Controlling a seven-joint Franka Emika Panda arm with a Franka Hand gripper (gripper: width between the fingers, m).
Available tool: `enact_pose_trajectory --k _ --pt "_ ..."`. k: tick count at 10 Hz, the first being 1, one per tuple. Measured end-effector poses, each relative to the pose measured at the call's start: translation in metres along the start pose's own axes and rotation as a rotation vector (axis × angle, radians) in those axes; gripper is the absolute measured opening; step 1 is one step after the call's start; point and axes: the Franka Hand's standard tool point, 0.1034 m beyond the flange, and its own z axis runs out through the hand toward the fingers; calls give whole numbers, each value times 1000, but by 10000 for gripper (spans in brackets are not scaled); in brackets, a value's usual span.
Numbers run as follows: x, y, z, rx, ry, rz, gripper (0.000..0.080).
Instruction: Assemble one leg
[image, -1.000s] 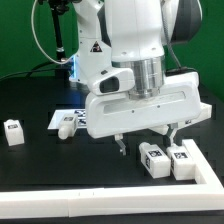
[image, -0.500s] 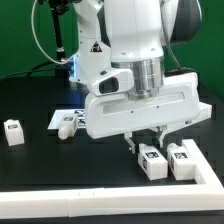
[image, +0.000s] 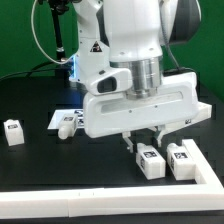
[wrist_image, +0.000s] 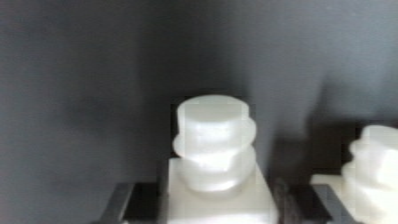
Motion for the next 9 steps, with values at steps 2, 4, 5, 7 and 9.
enact_pose_trajectory --k 2,4,5,7,9 --pt "-26 35 -20 -27 -11 25 281" --pt "-44 56 -32 -40 -25 65 282" --pt "-45 55 -31 -40 -24 61 282" --pt "-45 55 -30 -40 -24 61 282" --pt "-46 58 -31 -40 -25 55 282"
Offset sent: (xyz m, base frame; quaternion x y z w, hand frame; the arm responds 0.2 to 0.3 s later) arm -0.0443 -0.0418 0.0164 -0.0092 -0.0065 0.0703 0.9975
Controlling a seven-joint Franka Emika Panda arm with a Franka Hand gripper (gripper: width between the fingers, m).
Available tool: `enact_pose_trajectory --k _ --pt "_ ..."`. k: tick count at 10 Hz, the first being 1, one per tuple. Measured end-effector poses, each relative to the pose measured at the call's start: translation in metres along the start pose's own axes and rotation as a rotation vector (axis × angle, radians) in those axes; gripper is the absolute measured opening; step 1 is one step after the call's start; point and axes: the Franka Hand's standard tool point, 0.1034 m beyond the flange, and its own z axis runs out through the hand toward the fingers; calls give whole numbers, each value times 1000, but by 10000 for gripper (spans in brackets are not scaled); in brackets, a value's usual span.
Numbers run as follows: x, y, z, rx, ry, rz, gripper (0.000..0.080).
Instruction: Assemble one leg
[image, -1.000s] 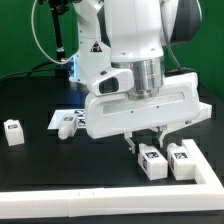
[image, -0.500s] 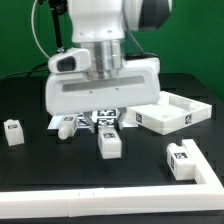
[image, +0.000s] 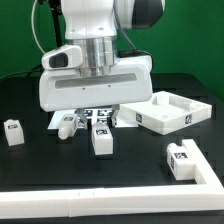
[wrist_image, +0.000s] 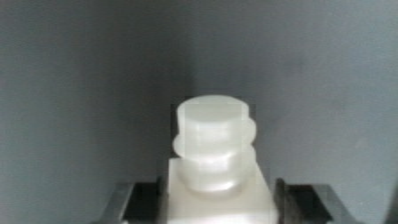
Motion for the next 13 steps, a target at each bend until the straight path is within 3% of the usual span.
enact_pose_trajectory --k 3,5,6,7,8,9,13 --pt "-13 53 -7 3 -25 3 282" --pt "-23 69 -10 5 -42 41 282" --pt "-37 67 -11 13 -57 55 282" --pt "-48 55 -9 5 -48 70 282" --pt "-55 37 -9 2 -44 83 282" --pt "-53 30 -11 2 -40 81 282" --pt "-50 39 -12 5 -51 65 282"
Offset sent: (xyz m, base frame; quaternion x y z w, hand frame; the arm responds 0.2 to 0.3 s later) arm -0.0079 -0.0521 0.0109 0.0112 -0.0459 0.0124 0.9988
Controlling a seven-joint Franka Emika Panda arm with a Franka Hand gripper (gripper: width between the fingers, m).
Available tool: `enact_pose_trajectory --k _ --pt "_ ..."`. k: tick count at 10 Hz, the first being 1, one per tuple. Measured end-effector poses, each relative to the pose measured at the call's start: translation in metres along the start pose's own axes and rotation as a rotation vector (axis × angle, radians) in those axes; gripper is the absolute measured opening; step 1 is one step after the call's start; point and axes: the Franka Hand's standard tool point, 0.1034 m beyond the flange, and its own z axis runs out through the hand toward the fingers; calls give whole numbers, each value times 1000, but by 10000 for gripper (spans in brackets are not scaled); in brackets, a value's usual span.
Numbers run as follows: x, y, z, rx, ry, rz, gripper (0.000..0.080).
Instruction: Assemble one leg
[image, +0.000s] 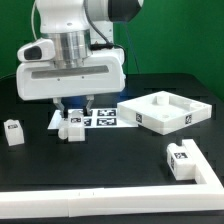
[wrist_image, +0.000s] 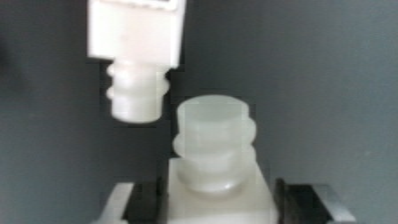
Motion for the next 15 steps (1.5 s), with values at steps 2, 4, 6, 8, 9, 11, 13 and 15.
enact_pose_trajectory --k 2,4,6,8,9,11,13,15 --pt "-7 22 -9 -3 -3 -33 282" --pt "-31 46 -18 -22 19 -59 282" --pt "-30 44 -16 -19 12 -56 282" --pt "-32 45 -13 -17 7 -45 282" --pt "-38 53 -8 -14 -3 -16 282" --pt "-66 73 -3 -26 -12 -41 282" --pt "-98 85 8 -38 -26 -28 282" --pt "-109 92 15 -38 -43 -13 284"
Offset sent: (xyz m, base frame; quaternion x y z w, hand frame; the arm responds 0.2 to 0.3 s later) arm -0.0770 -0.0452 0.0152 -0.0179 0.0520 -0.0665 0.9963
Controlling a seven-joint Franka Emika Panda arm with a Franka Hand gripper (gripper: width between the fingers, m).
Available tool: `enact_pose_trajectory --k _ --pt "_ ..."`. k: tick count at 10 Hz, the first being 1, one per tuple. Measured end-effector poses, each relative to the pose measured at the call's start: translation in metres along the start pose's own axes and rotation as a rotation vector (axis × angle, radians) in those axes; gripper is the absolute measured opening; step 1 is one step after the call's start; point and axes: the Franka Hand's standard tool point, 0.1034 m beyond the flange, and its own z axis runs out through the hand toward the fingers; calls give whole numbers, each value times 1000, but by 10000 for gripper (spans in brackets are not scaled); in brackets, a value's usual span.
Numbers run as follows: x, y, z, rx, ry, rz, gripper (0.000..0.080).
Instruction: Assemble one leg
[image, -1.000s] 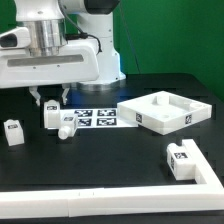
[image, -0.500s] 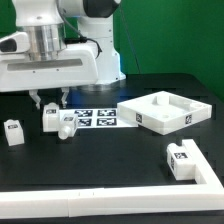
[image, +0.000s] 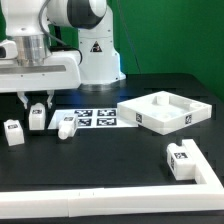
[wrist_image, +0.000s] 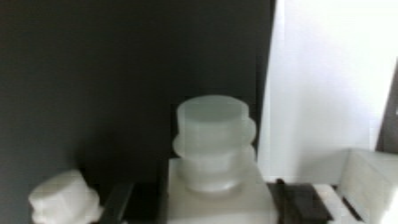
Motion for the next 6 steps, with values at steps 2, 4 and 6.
enact_pose_trajectory --k 2,4,6 --pt "-8 -2 13 -12 -9 -5 284" --pt "-7 -6 16 -12 -13 -13 284" --pt "-7 -6 16 -12 -13 -16 284"
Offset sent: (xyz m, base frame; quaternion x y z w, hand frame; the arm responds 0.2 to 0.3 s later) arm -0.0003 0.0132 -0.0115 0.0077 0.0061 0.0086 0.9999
